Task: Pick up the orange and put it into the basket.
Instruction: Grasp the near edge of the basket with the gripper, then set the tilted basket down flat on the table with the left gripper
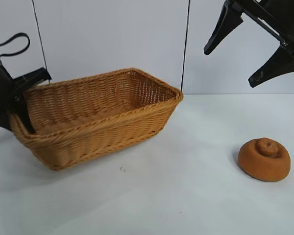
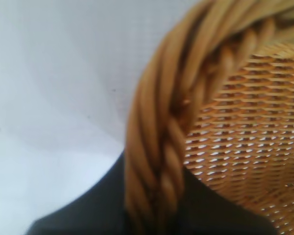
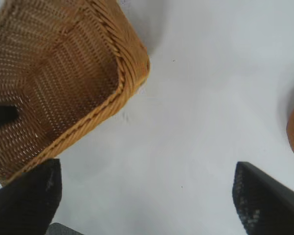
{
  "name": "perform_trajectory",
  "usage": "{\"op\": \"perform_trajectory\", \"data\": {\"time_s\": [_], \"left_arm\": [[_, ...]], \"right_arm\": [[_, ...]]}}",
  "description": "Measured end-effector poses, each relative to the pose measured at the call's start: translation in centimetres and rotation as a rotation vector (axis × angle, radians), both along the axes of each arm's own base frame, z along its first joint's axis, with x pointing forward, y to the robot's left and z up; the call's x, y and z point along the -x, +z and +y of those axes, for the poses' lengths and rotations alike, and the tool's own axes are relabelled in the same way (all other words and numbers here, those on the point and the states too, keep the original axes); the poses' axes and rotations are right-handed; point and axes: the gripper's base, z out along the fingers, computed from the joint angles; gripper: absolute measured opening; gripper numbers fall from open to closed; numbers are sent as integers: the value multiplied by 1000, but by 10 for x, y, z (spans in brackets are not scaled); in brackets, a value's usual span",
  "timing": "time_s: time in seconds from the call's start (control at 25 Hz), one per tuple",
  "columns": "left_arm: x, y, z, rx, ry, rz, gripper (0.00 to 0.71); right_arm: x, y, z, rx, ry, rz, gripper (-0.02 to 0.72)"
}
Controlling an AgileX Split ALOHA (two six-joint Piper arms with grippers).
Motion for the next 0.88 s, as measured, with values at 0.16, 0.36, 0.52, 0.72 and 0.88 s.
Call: {"op": "perform_trajectory", "data": {"time_s": [0.16, 0.36, 0.52, 0.72, 0.88], "left_arm": [[-11, 17, -2, -30, -129, -28, 84], [-23, 18, -6, -44, -282, 21, 84], [-30, 15, -22, -56, -391, 28, 84], [-31, -3, -45, -55, -470, 63, 84], [-33, -21, -45, -58, -476, 101, 84]], "right_arm": [[0, 0, 0, 0, 0, 0, 652], [0, 0, 0, 0, 2, 4, 652], [0, 0, 0, 0, 3, 5, 652], [1, 0, 0, -1, 5, 8, 652], [2, 0, 0, -1, 13, 21, 652]]}}
